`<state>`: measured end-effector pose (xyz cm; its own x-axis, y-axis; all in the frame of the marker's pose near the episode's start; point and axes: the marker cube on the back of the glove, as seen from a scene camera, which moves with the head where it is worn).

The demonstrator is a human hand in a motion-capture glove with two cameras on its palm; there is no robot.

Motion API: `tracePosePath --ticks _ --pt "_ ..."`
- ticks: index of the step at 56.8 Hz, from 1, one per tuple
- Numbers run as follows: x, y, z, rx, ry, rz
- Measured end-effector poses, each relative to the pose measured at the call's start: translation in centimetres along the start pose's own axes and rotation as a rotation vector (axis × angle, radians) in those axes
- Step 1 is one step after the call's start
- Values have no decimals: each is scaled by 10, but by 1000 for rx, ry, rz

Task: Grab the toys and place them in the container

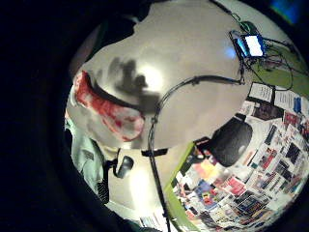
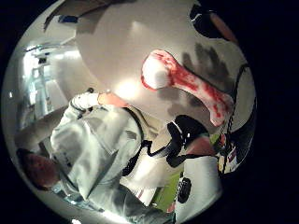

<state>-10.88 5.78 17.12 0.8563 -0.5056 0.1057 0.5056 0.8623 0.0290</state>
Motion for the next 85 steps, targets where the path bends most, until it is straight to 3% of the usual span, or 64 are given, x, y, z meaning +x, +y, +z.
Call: tracePosePath --ticks 67,85 --pt "-11 -7 46 -64 38 19" --pt "-22 -19 51 16 43 12"
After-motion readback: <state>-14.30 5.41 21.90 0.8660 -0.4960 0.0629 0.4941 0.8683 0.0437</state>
